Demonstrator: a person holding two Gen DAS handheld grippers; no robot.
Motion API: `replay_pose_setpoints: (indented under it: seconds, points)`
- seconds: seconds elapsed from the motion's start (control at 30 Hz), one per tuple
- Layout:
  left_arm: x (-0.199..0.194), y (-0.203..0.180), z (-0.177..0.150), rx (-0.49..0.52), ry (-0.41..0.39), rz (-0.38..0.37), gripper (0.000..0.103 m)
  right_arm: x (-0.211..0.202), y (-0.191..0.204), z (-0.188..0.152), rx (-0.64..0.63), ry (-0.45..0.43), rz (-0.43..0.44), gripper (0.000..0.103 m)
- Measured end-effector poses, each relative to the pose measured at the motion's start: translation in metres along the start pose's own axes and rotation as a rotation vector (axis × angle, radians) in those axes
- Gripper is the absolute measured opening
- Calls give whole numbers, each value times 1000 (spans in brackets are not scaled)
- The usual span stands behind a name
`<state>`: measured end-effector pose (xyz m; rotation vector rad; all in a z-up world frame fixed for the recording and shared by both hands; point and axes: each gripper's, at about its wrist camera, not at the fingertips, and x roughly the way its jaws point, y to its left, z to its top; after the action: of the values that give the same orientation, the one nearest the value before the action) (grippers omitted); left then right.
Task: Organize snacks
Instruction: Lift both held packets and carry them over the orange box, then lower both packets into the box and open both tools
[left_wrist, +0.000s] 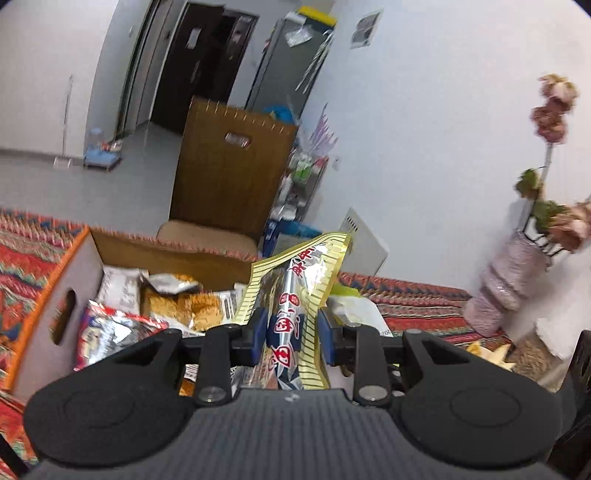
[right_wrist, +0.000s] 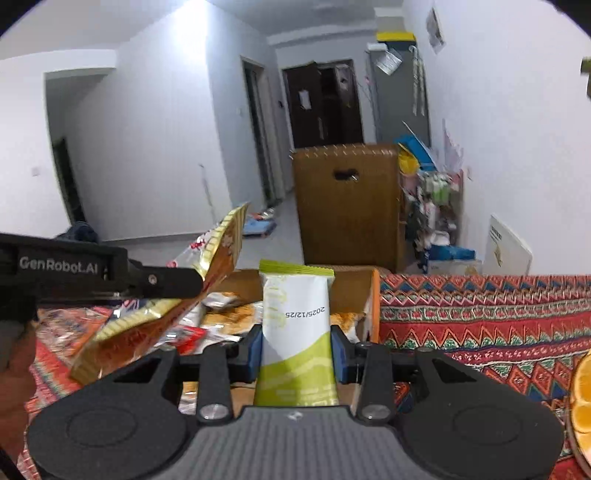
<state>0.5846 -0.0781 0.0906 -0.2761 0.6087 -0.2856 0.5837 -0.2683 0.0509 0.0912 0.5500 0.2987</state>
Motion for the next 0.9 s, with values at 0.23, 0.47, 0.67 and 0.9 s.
replay_pose_setpoints:
  seconds: [0.23,0.47,0.67,0.9]
  points:
    - [52,14,-13,-87,65,0,30,45,-7,-13,19,29,-64,39]
    - [65,15,-22,-90,104,-48,43,46,-1,-16,-37,36,-90,51]
    - [36,20,-9,-76,47,-72,48,22,10,-12,-96,34,-87,68]
    - [-38,18,-10,38,-17,-24,63,-31,9,1,-93,-29,-87,76]
